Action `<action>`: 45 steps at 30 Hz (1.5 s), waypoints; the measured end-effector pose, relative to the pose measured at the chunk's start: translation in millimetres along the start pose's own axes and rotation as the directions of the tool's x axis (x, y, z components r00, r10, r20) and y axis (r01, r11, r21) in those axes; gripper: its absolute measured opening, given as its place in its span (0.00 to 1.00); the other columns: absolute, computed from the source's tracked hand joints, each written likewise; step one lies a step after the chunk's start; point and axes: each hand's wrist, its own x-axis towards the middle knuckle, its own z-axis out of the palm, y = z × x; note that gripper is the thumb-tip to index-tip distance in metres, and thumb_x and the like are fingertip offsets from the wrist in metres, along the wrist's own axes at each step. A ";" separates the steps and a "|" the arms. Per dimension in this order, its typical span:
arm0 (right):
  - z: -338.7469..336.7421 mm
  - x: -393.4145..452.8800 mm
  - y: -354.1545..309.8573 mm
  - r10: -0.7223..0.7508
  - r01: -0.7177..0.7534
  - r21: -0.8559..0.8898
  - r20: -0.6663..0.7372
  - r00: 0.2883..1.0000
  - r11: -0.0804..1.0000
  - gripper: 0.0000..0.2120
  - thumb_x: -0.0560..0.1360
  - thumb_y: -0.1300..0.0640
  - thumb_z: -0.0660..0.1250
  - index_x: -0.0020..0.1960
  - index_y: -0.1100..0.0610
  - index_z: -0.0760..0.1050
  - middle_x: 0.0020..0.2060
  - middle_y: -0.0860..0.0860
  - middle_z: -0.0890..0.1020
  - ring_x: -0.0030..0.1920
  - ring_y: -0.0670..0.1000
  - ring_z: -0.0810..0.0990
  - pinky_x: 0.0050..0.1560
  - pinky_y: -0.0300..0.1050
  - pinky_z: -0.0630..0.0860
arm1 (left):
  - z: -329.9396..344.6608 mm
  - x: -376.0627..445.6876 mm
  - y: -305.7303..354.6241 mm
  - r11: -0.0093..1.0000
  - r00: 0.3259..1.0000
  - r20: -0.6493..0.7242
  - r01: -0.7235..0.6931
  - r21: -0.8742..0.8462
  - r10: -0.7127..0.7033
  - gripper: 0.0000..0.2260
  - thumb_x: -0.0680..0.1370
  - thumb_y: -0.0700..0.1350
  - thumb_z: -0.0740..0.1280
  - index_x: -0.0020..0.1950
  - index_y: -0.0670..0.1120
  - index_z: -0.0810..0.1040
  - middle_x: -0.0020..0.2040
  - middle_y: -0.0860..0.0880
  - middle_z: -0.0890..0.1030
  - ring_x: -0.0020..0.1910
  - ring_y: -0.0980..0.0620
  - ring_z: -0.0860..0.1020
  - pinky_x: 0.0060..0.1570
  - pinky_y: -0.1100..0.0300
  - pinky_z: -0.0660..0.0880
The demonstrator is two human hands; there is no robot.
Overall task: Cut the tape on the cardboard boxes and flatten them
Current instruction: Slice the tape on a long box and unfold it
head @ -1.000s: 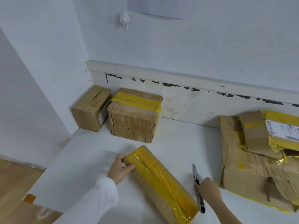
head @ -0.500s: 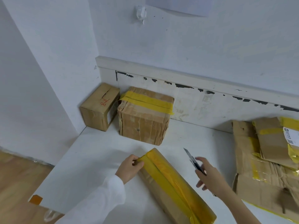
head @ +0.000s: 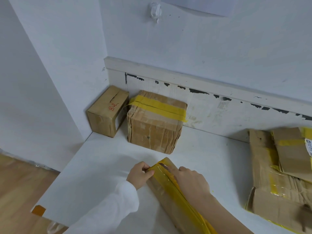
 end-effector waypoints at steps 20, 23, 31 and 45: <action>-11.6 -11.6 -27.1 -0.084 0.107 -0.175 0.131 0.988 0.979 0.22 0.77 0.73 0.54 0.69 0.61 0.65 0.55 0.58 0.74 0.51 0.56 0.78 0.26 0.41 0.54 | -3.4 0.0 6.7 0.997 0.998 0.043 0.040 0.065 -0.043 0.05 0.76 0.40 0.68 0.42 0.46 0.72 0.48 0.46 0.77 0.51 0.51 0.74 0.53 0.61 0.70; -8.4 -22.3 -17.8 -0.078 0.096 -0.162 0.112 0.991 0.982 0.23 0.76 0.73 0.53 0.69 0.61 0.65 0.49 0.59 0.74 0.39 0.54 0.72 0.26 0.42 0.53 | -4.2 -1.5 8.8 0.997 0.998 0.050 0.041 0.071 -0.045 0.06 0.76 0.40 0.67 0.41 0.47 0.72 0.49 0.46 0.77 0.51 0.51 0.74 0.55 0.60 0.69; 4.5 -71.7 11.5 -0.082 0.106 -0.119 0.189 0.978 0.987 0.26 0.76 0.73 0.53 0.72 0.59 0.60 0.33 0.54 0.58 0.29 0.54 0.64 0.26 0.44 0.54 | -4.6 -2.7 15.2 0.993 0.995 0.074 0.056 0.102 -0.064 0.06 0.77 0.39 0.66 0.52 0.40 0.74 0.51 0.46 0.75 0.58 0.47 0.74 0.54 0.62 0.67; 18.1 -134.0 44.7 -0.101 0.097 -0.121 -0.023 0.995 0.988 0.33 0.72 0.66 0.67 0.74 0.52 0.62 0.51 0.57 0.76 0.41 0.59 0.80 0.24 0.44 0.48 | 44.5 -22.2 34.6 0.205 0.704 0.548 -0.679 0.705 0.451 0.24 0.79 0.51 0.45 0.73 0.51 0.65 0.74 0.54 0.63 0.74 0.51 0.59 0.71 0.49 0.55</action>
